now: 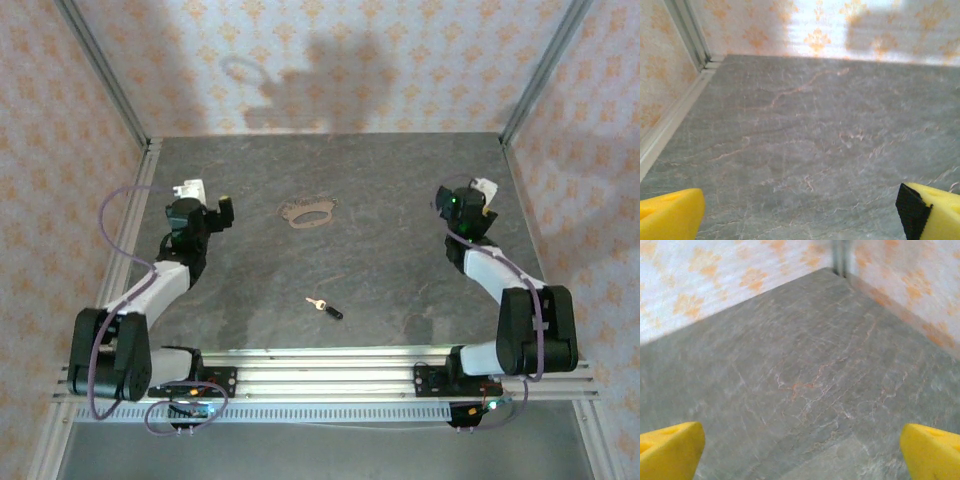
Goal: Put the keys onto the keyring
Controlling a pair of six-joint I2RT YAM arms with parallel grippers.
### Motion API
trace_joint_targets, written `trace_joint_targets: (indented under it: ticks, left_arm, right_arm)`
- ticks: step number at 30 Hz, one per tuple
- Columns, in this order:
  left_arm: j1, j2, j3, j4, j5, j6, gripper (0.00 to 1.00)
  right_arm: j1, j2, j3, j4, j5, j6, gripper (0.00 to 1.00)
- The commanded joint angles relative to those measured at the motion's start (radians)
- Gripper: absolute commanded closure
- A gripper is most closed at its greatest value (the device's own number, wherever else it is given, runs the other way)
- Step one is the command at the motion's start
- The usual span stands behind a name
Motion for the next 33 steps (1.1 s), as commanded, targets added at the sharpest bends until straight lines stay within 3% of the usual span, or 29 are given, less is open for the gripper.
trace_joint_targets:
  ticks: [1,5,10,19,25,33]
  left_arm:
    - [-0.016,-0.074,0.074,-0.243,-0.046,-0.081,0.00]
    - [-0.031,-0.135,0.164,-0.443,-0.065,-0.183,0.00]
    - [-0.079,-0.151,0.224,-0.567,-0.021,-0.322,0.00]
    - [-0.194,-0.066,0.224,-0.545,0.040,-0.520,0.00]
    - [-0.214,-0.023,0.215,-0.525,0.032,-0.591,0.00]
    - [-0.232,-0.025,0.205,-0.489,0.026,-0.636,0.00]
  right_arm:
    - [-0.018,-0.027,0.042,-0.238,-0.004,0.225,0.01]
    - [-0.006,-0.022,0.091,-0.236,-0.200,0.237,0.01]
    - [0.098,0.073,0.239,-0.325,-0.422,0.168,0.15]
    - [0.366,0.353,0.512,-0.513,-0.539,0.097,0.23]
    - [0.457,0.573,0.749,-0.596,-0.609,0.115,0.29]
    - [0.539,0.798,1.004,-0.717,-0.601,0.114,0.32]
